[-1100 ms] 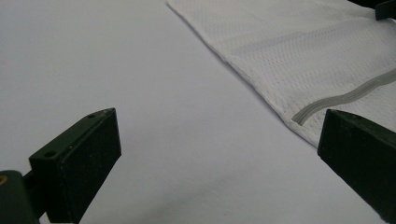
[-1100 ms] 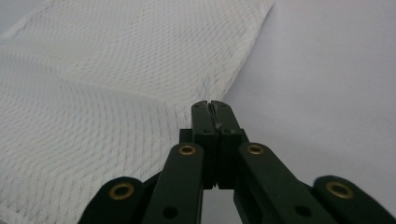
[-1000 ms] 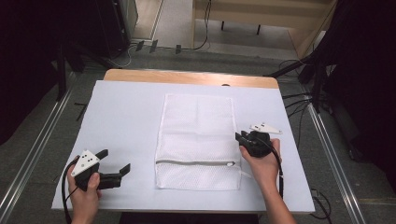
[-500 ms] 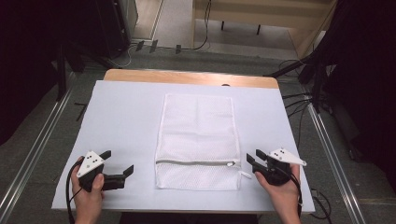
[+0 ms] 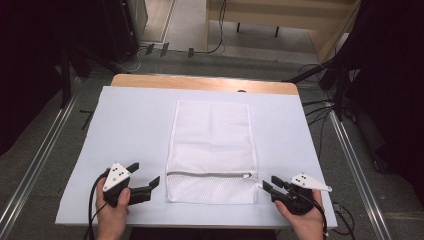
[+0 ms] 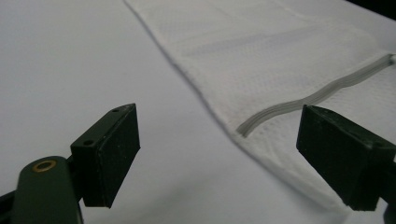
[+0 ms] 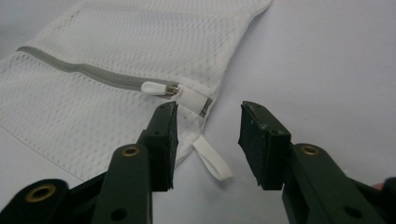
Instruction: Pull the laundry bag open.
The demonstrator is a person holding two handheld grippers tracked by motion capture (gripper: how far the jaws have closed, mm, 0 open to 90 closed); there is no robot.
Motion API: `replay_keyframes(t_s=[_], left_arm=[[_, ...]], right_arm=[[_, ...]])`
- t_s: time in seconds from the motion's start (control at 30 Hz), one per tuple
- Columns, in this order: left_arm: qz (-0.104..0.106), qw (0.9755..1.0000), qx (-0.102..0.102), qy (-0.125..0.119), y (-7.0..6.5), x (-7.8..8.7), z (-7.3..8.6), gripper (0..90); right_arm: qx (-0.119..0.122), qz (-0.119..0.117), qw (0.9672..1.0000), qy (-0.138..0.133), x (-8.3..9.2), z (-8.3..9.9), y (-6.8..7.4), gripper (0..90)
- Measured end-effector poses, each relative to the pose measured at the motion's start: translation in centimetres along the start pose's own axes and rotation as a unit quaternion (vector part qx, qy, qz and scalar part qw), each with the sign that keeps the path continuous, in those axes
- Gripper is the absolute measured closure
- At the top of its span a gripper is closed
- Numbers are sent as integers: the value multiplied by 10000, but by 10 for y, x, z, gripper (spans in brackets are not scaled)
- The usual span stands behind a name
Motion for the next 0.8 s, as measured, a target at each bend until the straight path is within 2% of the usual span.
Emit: replay_keyframes(t_s=[0.13,0.23,0.33,0.43,0.53,0.6,0.7,0.8], left_arm=[[212,9997,111,90,-20,-9,1,151],[275,9995,81,112,-35,-17,0,180],[544,9984,-9,171,-56,-29,-3,192],[655,9974,-157,247,-75,-41,-4,275],[745,9965,-117,372,-93,-54,-3,382],[888,9951,-73,435,-102,-61,-1,421],[1020,9934,-95,520,-113,-70,0,456],[1132,9921,-17,540,-123,-77,-2,484]], right_arm=[[115,4,9999,57,-4,1,3,566],[122,3,9999,105,-8,4,3,560],[143,33,9997,213,-17,6,5,547],[191,-31,9992,346,-28,8,9,530],[205,-33,9989,420,-34,10,11,532],[277,-33,9989,387,-37,10,12,532],[445,-56,9979,476,-42,13,17,520],[759,85,9959,492,-43,16,20,530]])
Point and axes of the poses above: each handheld gripper's, and its own axes: x roughly backward along the jaws, z roughly out of its underside, y roughly to its left, the point moved 7 cm from there along -x, roughly forward along the jaws, and after that the axes turned 14 degrees about -y, right-handed, at the moved point
